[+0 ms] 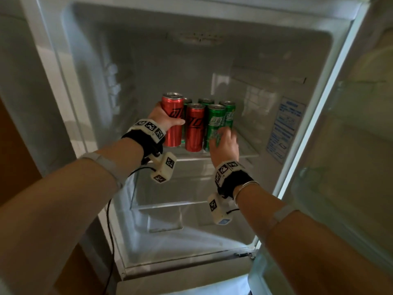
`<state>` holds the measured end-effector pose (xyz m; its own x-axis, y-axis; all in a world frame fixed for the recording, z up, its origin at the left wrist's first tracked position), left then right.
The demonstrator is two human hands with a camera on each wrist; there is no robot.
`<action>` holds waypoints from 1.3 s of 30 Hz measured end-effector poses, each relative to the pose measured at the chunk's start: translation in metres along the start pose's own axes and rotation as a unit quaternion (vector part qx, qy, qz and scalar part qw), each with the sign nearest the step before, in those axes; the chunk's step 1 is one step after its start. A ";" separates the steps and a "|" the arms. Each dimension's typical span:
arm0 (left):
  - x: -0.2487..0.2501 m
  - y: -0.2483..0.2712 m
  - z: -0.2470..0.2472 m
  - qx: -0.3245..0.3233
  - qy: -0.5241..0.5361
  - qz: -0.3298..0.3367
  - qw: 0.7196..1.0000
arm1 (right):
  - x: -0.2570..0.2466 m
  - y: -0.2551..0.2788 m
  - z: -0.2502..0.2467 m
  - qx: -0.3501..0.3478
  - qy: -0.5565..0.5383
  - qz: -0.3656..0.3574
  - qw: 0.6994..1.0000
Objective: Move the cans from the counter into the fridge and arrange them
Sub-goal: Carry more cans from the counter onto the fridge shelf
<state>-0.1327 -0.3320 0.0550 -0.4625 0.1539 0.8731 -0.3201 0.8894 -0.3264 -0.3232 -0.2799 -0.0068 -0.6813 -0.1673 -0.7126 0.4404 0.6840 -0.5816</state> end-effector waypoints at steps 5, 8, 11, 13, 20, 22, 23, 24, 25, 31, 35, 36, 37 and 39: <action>-0.015 -0.015 0.016 0.002 -0.040 -0.002 0.999 | 0.007 0.002 -0.006 -0.019 0.007 0.003 1.000; -0.031 -0.024 0.028 -0.012 -0.028 0.000 1.000 | 0.012 0.002 -0.007 -0.024 0.016 0.007 1.000; -0.038 -0.030 0.036 -0.023 -0.023 0.009 0.999 | 0.015 0.002 -0.010 -0.027 0.027 0.007 0.999; -0.032 -0.025 0.033 -0.031 -0.023 0.016 0.999 | 0.015 0.003 -0.010 -0.030 0.036 0.010 0.999; -0.034 -0.004 0.025 -0.040 -0.051 -0.010 0.998 | 0.007 0.015 -0.006 -0.043 0.061 -0.020 0.997; -0.031 0.008 0.018 -0.040 -0.055 -0.015 0.998 | 0.002 0.018 -0.005 -0.039 0.063 -0.040 0.996; -0.033 0.013 0.016 -0.039 -0.056 -0.016 0.998 | -0.001 0.020 -0.004 -0.037 0.061 -0.050 0.996; -0.034 0.017 0.013 -0.032 -0.054 -0.012 0.998 | -0.004 0.022 -0.003 -0.035 0.057 -0.059 0.996; -0.035 0.023 0.010 -0.027 -0.058 -0.005 0.998 | -0.007 0.025 -0.002 -0.033 0.051 -0.067 0.996; -0.041 0.070 -0.009 -0.074 -0.112 0.055 0.989 | -0.027 0.058 0.005 -0.077 0.027 -0.093 0.992; -0.065 0.109 -0.028 -0.097 -0.168 0.088 0.977 | -0.033 0.092 0.010 -0.114 0.051 -0.107 0.986; -0.073 0.121 -0.035 -0.088 -0.184 0.076 0.976 | -0.033 0.102 0.012 -0.127 0.065 -0.108 0.984; -0.083 0.132 -0.042 -0.077 -0.202 0.060 0.975 | -0.032 0.113 0.014 -0.145 0.072 -0.103 0.981; -0.100 0.158 -0.056 -0.056 -0.227 0.033 0.972 | -0.032 0.134 0.016 -0.184 0.065 -0.102 0.975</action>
<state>-0.0909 -0.1832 -0.0634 -0.8046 0.0295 0.5932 -0.1962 0.9295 -0.3123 -0.2325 -0.1941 -0.0683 -0.8124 -0.2515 -0.5261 0.0637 0.8585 -0.5088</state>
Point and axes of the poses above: each hand's wrist, its own y-axis away from the middle knuckle, its own z-axis out of the palm, x = y × z, the point moved 4 cm from there along -y, towards the middle knuckle, and after that the axes turned 13 degrees about x, right-handed, at the moved point
